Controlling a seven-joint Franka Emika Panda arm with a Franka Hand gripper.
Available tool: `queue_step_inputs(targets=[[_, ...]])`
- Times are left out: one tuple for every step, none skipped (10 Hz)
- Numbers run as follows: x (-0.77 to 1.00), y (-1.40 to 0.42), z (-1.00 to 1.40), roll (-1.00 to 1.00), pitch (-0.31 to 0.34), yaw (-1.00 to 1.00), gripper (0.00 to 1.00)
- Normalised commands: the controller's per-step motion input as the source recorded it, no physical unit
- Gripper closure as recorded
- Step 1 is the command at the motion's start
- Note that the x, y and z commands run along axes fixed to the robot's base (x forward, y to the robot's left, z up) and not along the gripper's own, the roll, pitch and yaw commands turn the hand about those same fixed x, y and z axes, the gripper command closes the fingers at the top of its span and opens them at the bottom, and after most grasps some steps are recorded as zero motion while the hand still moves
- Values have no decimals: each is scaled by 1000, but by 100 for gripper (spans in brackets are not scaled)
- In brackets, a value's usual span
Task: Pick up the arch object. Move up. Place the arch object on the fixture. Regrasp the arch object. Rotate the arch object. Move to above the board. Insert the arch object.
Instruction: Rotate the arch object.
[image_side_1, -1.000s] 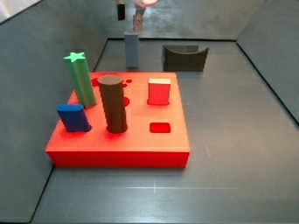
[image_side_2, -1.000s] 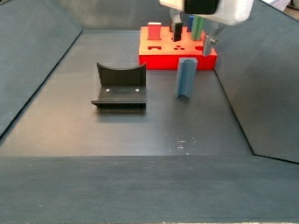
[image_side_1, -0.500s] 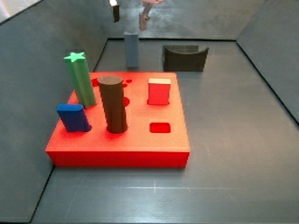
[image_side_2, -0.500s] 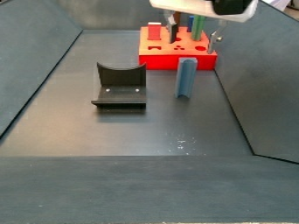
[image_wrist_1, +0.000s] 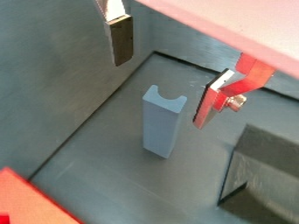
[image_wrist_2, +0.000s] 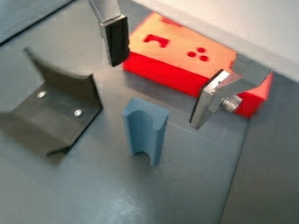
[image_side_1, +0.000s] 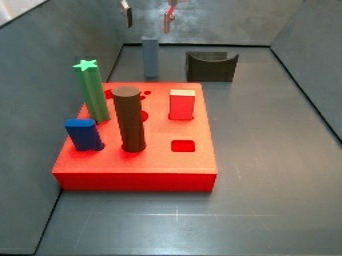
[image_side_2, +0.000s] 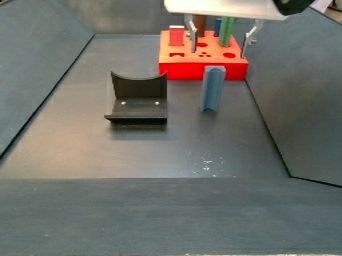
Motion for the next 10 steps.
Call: queue_step_inputs(targets=[[45, -2, -30, -138, 12, 988, 0], [44, 2, -30, -116, 13, 734, 0], [45, 1, -30, -99, 14, 501, 0], [45, 2, -30, -93, 14, 280, 0], [0, 0, -1000, -89, 15, 146, 0], [7, 0, -1000, -86, 8, 113, 0], [25, -1, -1000, -83, -21, 73, 0], [29, -4, -965, -78, -30, 51, 0], [29, -5, -784, -79, -36, 32, 0], [32, -4, -692, -82, -41, 28, 0]])
